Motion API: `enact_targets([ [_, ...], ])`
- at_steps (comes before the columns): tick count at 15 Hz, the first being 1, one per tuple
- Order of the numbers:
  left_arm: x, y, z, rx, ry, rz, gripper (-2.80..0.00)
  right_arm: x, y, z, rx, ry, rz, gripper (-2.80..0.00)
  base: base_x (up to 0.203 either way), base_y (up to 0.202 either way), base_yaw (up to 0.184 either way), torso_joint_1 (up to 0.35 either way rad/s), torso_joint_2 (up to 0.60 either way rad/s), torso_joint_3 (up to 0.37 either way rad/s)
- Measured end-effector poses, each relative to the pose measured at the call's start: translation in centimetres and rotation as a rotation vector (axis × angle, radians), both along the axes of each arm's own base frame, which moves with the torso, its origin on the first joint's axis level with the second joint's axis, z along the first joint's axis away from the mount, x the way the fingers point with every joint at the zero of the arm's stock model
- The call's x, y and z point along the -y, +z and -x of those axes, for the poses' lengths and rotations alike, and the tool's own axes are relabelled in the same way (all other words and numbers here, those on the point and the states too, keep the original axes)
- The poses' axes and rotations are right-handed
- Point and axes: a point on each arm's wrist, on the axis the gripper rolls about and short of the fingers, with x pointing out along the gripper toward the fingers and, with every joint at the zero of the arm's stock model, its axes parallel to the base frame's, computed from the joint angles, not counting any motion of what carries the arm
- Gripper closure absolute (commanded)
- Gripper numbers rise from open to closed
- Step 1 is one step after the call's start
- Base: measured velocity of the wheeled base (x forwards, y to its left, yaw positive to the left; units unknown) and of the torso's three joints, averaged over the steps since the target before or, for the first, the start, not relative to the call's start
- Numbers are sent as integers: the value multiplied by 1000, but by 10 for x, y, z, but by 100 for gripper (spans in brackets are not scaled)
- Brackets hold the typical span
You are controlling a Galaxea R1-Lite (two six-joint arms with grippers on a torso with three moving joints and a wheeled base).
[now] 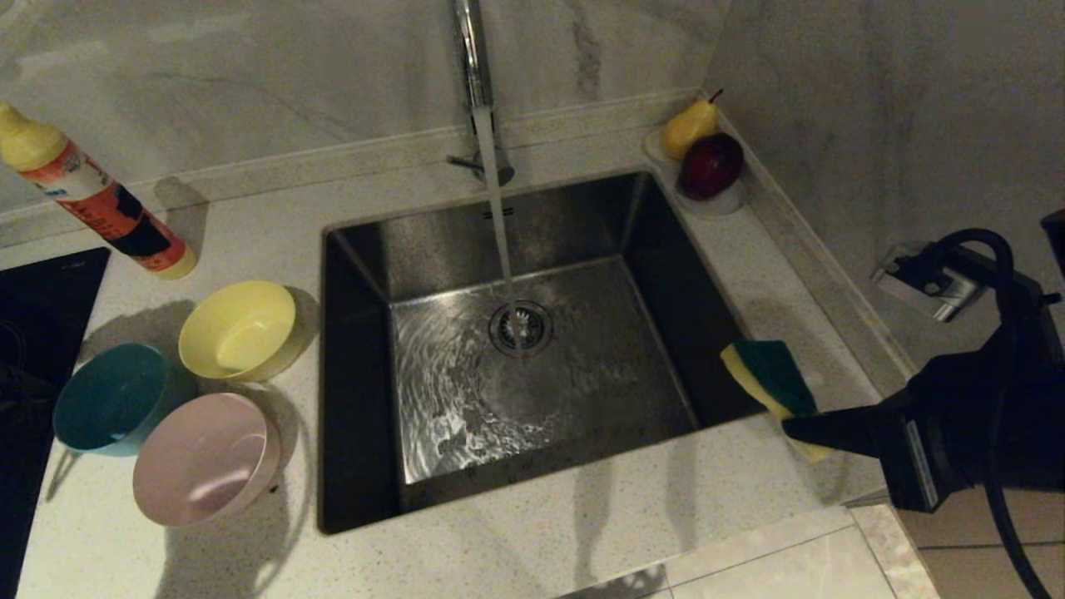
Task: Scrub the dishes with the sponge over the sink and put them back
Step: Pick up a bowl and the sponge
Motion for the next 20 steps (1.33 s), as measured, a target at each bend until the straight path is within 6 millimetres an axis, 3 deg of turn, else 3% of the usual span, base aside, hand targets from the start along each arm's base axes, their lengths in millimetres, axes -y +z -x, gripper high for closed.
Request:
enact_targets([
  [11,-5,-39,0,-81,7,145,-280,-3,4,-4,2,-1,-1,0,0,0,0,0,0,0],
  [20,-33,-57,-1,-138,98,191,-280,-7,3,-8,-2,1,3,0,0,0,0,0,0,0],
])
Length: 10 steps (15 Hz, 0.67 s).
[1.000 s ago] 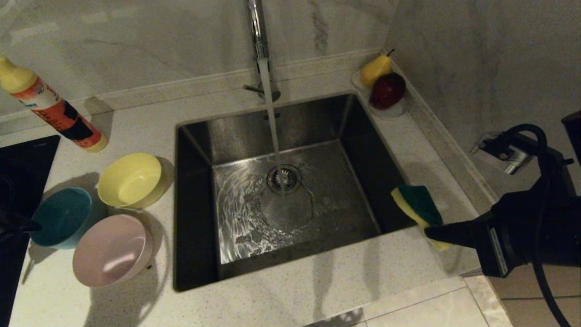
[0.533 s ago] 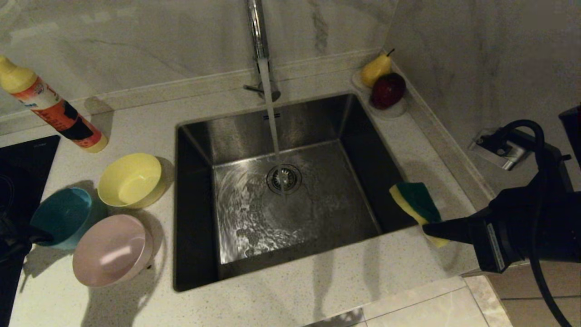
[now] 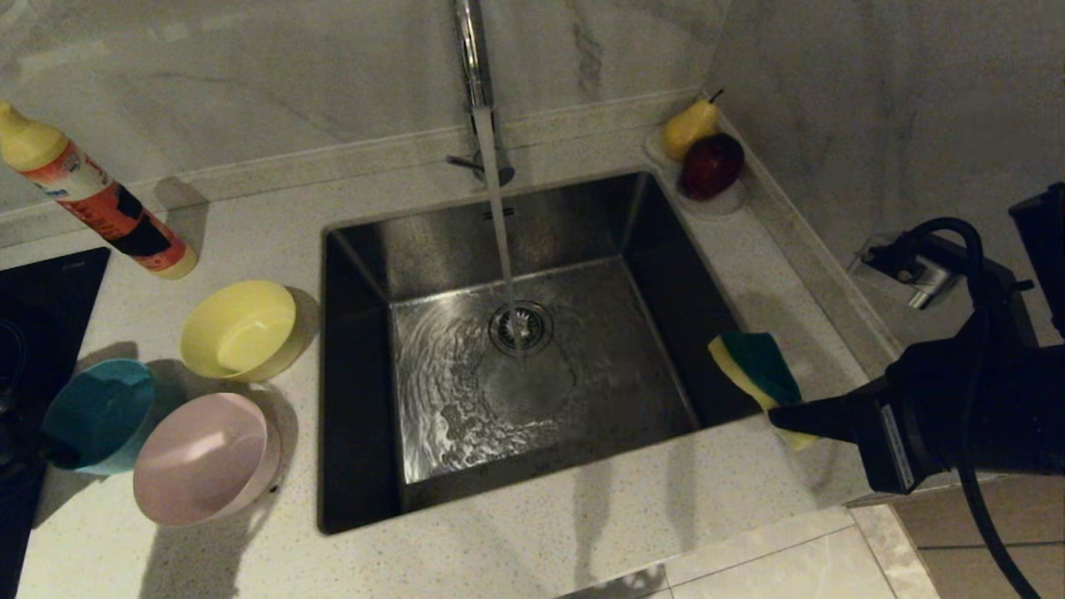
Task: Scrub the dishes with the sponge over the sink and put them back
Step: Pick up a bowl and the sponge
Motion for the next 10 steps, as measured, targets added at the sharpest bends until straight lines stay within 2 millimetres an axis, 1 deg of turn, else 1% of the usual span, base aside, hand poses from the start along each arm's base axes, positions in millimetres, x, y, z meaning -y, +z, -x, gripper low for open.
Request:
enact_targets([
  [3,-3,-4,0,-11,11,11,-280,-1,0,1,1,5,0,0,0,0,0,0,0,0],
  [6,-11,-7,1,-21,34,23,-280,-1,1,1,2,5,-1,0,0,0,0,0,0,0],
  [10,-18,-12,2,-2,23,77,-280,-2,2,2,5,12,-4,0,0,0,0,0,0,0],
])
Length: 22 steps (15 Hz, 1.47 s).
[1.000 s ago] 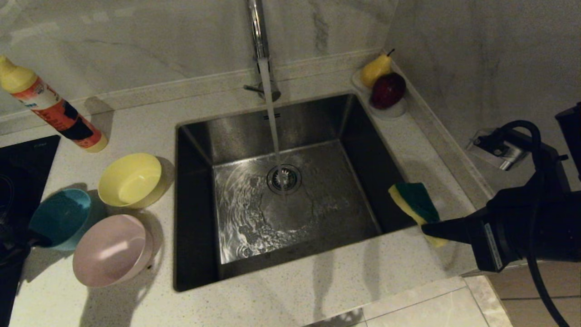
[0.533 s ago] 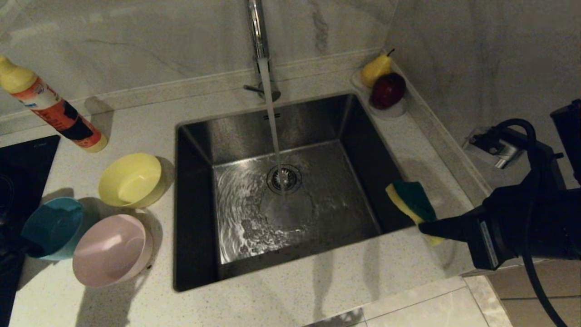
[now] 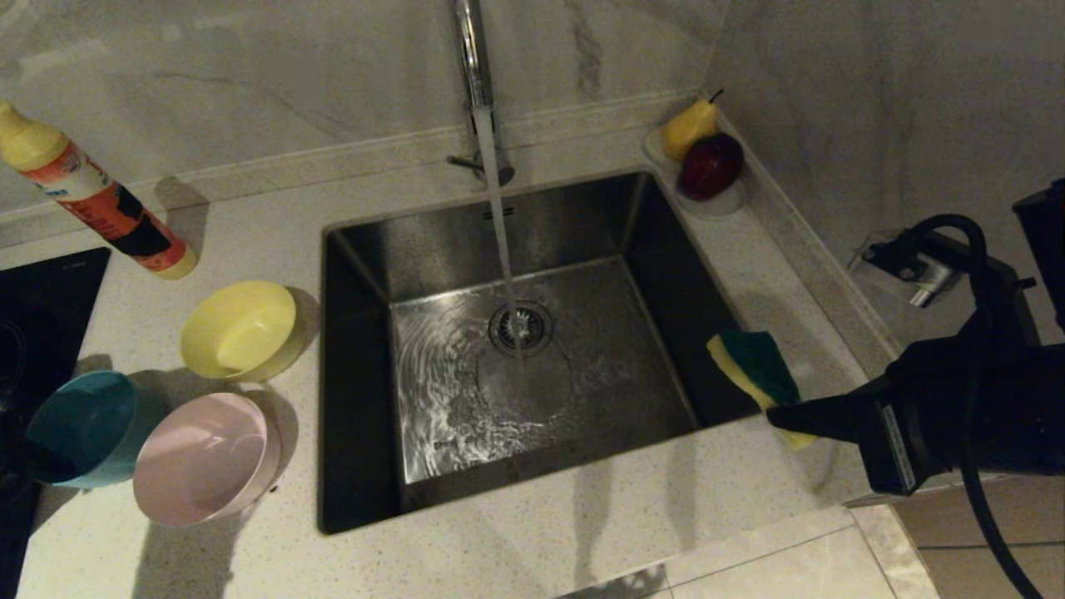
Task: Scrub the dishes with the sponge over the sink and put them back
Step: Pick up a bowl and the sponge
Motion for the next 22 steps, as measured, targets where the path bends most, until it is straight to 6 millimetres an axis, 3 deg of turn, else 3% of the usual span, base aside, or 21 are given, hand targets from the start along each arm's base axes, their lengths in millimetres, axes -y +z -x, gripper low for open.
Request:
enact_targets([
  [2,-2,-1,-1,-1,2,3,-280,-1,1,0,2,2,-1,0,0,0,0,0,0,0],
  [3,-2,-1,-1,-3,2,4,0,-1,1,0,2,2,-1,0,0,0,0,0,0,0],
  [17,-15,4,-1,18,37,-3,0,-4,1,0,1,15,-2,0,0,0,0,0,0,0],
  [22,-16,22,0,69,67,-26,0,-4,1,1,2,15,-2,0,0,0,0,0,0,0],
])
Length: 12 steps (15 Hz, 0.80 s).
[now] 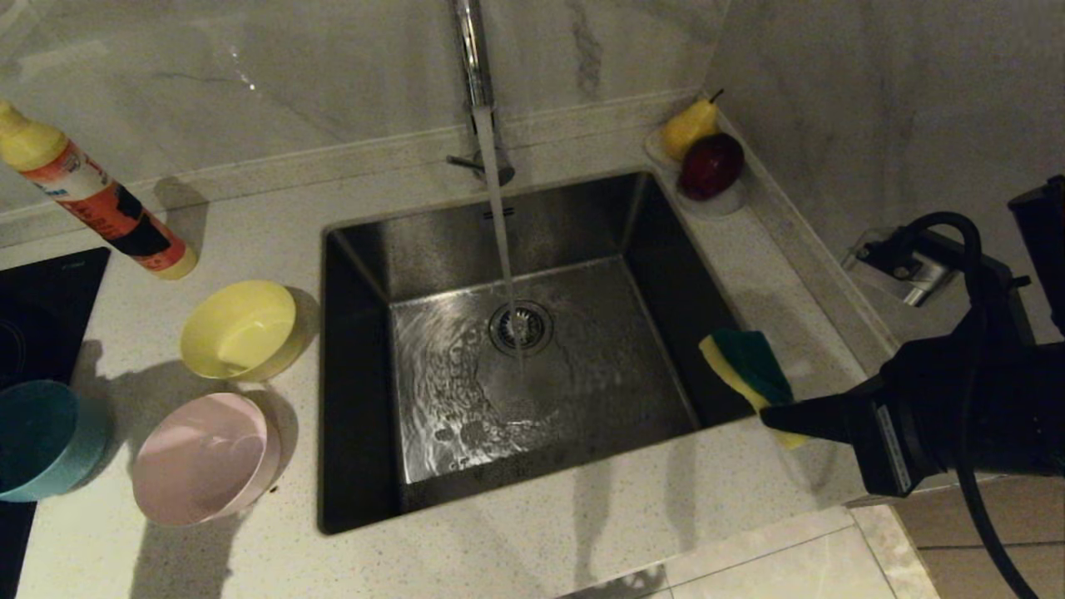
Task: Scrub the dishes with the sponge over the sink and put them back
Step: Pick up a bowl and the sponge
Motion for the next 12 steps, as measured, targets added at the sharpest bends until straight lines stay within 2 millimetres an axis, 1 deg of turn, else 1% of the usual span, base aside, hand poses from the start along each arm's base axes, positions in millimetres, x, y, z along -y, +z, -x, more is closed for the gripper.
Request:
enact_targets([
  [2,4,16,4,34,4,-31,0,1,1,1,3,0,-2,0,0,0,0,0,0,0],
  [3,7,27,7,52,5,-48,0,1,1,1,4,1,-2,0,0,0,0,0,0,0],
  [6,20,74,20,131,7,-132,0,1,2,3,6,3,-4,0,0,0,0,0,0,0],
  [8,33,108,32,194,4,-194,0,2,1,3,5,4,-4,0,0,0,0,0,0,0],
  [10,49,133,45,239,-22,-216,0,2,1,4,6,4,-4,0,0,0,0,0,0,0],
  [12,67,152,53,291,-97,-199,0,2,1,4,6,5,-6,0,0,0,0,0,0,0],
])
